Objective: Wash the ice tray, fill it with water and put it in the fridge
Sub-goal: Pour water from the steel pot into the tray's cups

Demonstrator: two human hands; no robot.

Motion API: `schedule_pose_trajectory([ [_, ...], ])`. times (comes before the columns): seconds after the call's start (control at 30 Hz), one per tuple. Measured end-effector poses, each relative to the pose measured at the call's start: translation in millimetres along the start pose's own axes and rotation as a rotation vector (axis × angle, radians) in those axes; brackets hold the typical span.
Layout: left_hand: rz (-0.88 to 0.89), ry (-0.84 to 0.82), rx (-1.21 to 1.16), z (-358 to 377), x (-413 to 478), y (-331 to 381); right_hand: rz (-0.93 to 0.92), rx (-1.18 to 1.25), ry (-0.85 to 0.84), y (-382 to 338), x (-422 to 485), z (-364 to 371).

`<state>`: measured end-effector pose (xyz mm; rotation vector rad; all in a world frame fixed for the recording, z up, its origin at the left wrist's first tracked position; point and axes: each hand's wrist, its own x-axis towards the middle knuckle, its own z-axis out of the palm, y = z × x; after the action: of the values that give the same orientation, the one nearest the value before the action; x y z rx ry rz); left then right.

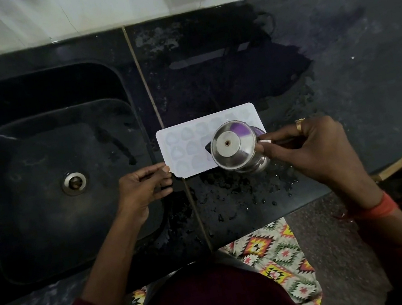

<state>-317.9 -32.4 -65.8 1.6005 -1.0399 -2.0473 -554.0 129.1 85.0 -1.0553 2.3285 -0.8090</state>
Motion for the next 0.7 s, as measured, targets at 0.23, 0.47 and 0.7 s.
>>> schedule_pose_trajectory([
  [0.23, -0.007, -0.002, -0.003, -3, 2, -2, -0.029, 0.089, 0.02, -10, 2, 3],
  [0.47, -0.019, 0.007, -0.007, -2, 3, -2, -0.095, -0.046, 0.024, -18, 5, 15],
  [0.7, -0.03, 0.017, -0.015, -2, 2, -2, -0.101, -0.102, 0.005, -22, 4, 25],
])
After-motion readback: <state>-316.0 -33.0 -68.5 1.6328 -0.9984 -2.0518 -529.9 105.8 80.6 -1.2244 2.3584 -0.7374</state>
